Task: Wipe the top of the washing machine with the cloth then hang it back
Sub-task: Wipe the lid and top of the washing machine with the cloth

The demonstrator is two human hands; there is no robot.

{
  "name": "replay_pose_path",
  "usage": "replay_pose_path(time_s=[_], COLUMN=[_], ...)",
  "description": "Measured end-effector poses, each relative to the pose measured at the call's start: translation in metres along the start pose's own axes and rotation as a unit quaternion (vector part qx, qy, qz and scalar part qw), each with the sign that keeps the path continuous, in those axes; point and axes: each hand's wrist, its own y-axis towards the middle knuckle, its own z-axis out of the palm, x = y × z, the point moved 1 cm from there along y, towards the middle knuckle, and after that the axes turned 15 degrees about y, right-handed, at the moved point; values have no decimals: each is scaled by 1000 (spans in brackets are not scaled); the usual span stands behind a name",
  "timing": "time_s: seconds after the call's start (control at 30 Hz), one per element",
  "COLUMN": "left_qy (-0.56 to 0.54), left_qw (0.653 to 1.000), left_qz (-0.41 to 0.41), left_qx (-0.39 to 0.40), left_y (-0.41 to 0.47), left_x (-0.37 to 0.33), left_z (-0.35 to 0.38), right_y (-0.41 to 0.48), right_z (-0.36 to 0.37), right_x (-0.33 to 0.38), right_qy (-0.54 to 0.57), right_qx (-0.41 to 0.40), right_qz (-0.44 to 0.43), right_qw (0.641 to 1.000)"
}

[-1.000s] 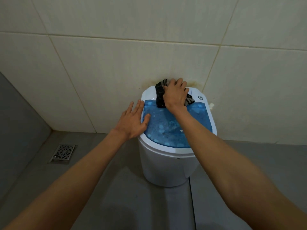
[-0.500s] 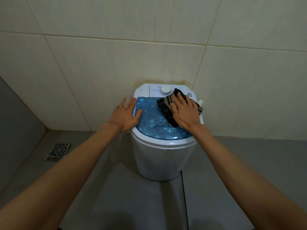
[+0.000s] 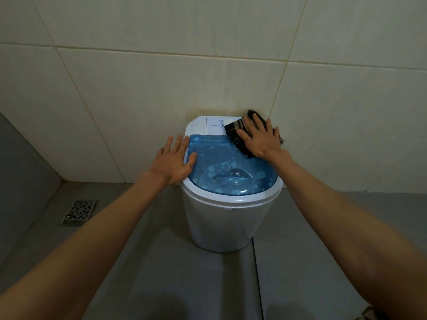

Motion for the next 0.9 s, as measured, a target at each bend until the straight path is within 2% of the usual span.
replay_pose_path(time_s=[0.27,0.43,0.6,0.9], left_qy=[3,-5,-5,-21], left_qw=[1000,1000,1000,999], left_qz=[-16,-27,-28,-28], left_qx=[5,9,5,-5], left_y=[-1,-2,-2,3], left_x=[1,-1,0,1], left_z=[-1,-1,0,8], right_y=[-86,-120,-80,8], right_z=[20,14,7,1], right_x=[7,-11,-6,-3], right_qy=[16,109,103,71], right_qx=[-87,-110,-114,-87], right_qz=[63,122,147,115], right_qw=[994,980,977,987])
